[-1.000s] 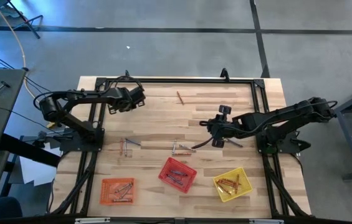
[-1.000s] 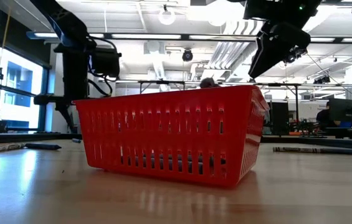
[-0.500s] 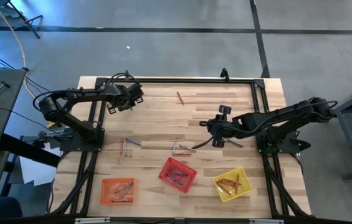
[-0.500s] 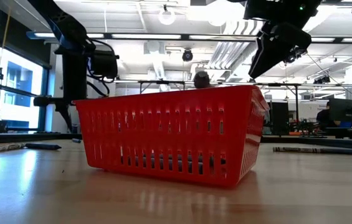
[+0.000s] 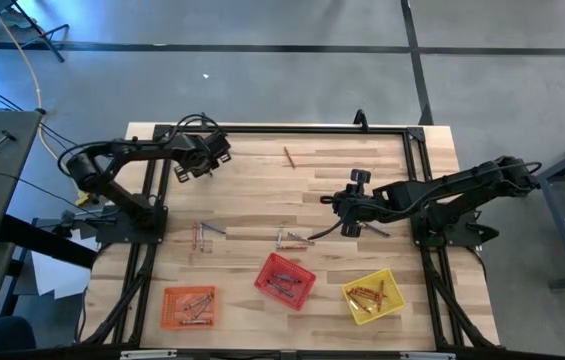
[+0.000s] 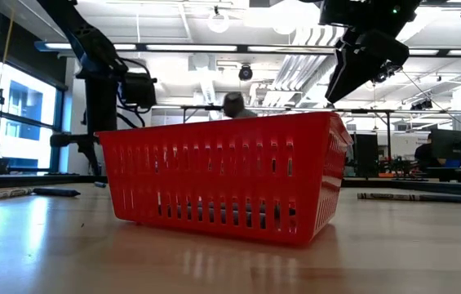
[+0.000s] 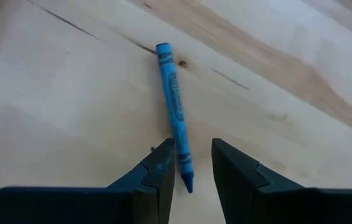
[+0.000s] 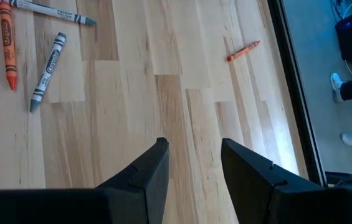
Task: Sort crayons
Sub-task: Put the blue crayon into the red bin
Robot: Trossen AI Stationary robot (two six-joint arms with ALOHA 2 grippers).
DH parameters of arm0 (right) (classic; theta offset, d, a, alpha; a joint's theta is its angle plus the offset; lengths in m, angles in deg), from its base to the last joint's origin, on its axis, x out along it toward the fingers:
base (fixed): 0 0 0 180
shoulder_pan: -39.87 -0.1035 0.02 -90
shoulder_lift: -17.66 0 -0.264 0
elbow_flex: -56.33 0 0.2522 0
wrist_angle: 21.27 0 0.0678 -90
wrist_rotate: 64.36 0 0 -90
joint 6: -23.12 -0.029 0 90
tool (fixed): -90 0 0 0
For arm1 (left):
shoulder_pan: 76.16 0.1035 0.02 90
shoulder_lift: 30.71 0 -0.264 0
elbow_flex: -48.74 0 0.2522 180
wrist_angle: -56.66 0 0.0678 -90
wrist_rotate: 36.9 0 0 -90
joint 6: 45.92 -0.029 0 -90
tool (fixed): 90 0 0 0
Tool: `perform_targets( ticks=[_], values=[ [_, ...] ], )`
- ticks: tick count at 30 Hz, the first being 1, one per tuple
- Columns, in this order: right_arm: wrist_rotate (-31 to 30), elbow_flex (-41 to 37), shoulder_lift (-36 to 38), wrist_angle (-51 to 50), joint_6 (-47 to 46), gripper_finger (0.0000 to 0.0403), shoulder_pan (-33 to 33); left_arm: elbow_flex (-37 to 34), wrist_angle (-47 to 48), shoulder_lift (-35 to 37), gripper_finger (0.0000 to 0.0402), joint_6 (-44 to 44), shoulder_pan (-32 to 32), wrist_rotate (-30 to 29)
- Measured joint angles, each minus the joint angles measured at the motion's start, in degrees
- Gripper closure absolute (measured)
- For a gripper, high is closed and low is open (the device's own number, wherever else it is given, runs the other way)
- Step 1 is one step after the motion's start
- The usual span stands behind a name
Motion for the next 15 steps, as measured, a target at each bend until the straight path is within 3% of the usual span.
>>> perform_targets(
  ticks=[15],
  values=[
    [0.0,0.0,0.0,0.2,0.4,0.0264,0.0,0.0,-0.3,-3.0,0.031,-1.1,1.6,1.6]
  ],
)
